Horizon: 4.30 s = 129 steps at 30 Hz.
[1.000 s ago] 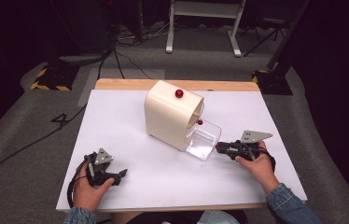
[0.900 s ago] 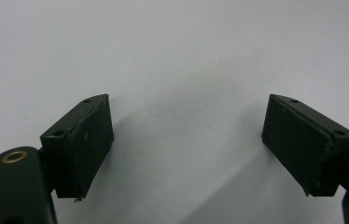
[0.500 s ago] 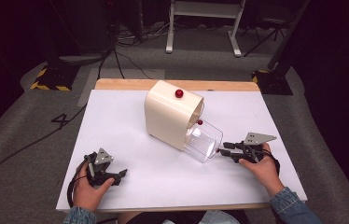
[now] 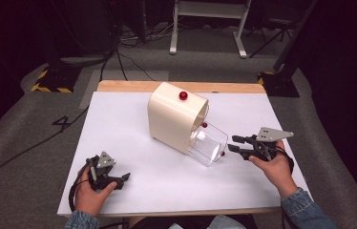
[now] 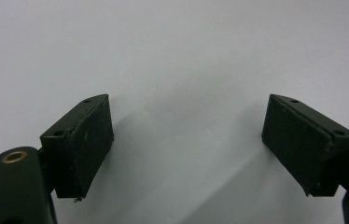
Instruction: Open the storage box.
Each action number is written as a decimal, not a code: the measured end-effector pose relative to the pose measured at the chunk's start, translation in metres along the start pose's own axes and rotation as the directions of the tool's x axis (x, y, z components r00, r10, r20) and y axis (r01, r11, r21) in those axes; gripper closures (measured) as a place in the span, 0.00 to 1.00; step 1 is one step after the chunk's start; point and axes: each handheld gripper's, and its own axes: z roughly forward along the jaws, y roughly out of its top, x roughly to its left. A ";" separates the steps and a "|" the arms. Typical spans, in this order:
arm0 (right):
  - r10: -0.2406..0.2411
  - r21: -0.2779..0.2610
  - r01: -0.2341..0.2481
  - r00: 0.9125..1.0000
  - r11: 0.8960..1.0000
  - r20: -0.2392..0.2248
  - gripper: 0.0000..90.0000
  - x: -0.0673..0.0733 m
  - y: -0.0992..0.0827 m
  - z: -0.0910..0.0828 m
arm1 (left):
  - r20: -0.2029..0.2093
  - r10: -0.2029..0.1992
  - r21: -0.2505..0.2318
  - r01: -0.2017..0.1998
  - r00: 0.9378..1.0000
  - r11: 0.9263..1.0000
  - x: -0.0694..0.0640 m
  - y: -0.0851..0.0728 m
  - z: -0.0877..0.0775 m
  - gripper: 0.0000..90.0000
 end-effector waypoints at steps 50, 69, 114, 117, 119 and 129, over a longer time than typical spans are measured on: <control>-0.128 -0.087 0.124 0.991 0.988 -0.037 0.83 0.003 0.042 0.033 | 0.001 -0.001 -0.001 0.001 1.000 1.000 0.000 0.000 0.000 0.18; -0.094 -0.073 0.092 0.995 0.993 -0.023 0.83 -0.002 0.013 -0.003 | -0.002 0.002 -0.006 -0.002 1.000 1.000 -0.001 -0.001 0.000 0.18; 0.081 0.106 -0.097 0.986 0.990 0.148 0.44 -0.018 -0.073 -0.075 | 0.001 0.001 -0.003 -0.001 1.000 1.000 0.000 0.000 0.000 0.18; 0.090 0.121 -0.110 0.983 0.986 0.159 0.43 -0.019 -0.079 -0.077 | 0.000 0.001 -0.003 -0.001 1.000 1.000 0.000 0.000 0.000 0.18; 0.096 0.163 -0.125 0.980 0.979 0.173 0.42 -0.021 -0.086 -0.080 | 0.000 0.000 -0.003 0.000 1.000 1.000 0.000 0.000 0.000 0.18; 0.087 0.253 -0.137 0.977 0.958 0.197 0.35 -0.026 -0.107 -0.086 | 0.001 0.001 -0.003 -0.001 1.000 1.000 0.000 0.000 0.000 0.18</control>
